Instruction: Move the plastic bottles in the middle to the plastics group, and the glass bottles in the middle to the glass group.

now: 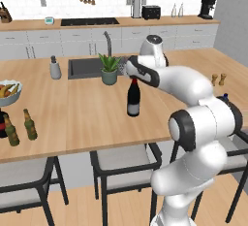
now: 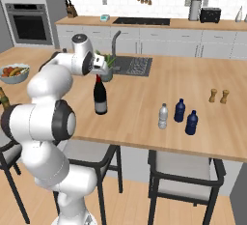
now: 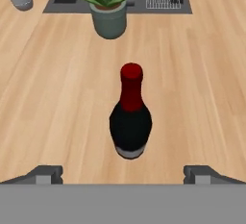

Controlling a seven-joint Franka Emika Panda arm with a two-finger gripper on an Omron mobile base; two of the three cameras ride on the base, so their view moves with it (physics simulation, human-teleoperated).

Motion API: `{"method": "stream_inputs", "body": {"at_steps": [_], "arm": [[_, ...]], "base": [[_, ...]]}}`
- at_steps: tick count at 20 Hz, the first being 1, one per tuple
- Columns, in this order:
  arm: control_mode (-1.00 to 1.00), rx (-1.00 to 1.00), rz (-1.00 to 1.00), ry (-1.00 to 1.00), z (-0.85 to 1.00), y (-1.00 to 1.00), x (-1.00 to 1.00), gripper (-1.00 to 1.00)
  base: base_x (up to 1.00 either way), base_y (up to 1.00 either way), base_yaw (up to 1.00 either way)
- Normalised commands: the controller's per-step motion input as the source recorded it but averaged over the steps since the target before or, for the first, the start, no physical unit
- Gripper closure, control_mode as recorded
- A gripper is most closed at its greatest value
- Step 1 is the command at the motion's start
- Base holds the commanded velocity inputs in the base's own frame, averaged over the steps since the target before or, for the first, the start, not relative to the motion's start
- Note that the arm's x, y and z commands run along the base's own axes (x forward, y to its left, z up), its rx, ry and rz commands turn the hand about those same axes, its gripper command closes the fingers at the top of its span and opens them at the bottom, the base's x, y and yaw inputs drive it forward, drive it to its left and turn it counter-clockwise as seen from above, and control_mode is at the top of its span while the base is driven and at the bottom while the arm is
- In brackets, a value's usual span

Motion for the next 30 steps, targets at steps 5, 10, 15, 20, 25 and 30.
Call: {"method": "stream_inputs", "body": {"at_steps": [5, 10, 15, 20, 25, 30], "arm": [[-1.00, -0.05, 0.00, 0.00, -0.14, -0.02, 0.33, -1.00], [-1.00, 0.00, 0.00, 0.00, -0.07, -0.02, 0.32, -1.00], [-1.00, 0.00, 0.00, 0.00, -0.06, -0.04, 0.32, -1.00], [-1.00, 0.00, 0.00, 0.00, -0.12, -0.01, 0.28, -1.00], [-1.00, 0.00, 0.00, 0.00, -0.14, 0.00, 0.22, -1.00], [-1.00, 0.00, 0.00, 0.00, -0.12, 0.00, 0.11, -1.00]], "base": [[0.00, 0.00, 0.00], [0.00, 0.00, 0.00], [0.00, 0.00, 0.00], [0.00, 0.00, 0.00], [0.00, 0.00, 0.00], [0.00, 0.00, 0.00]]}}
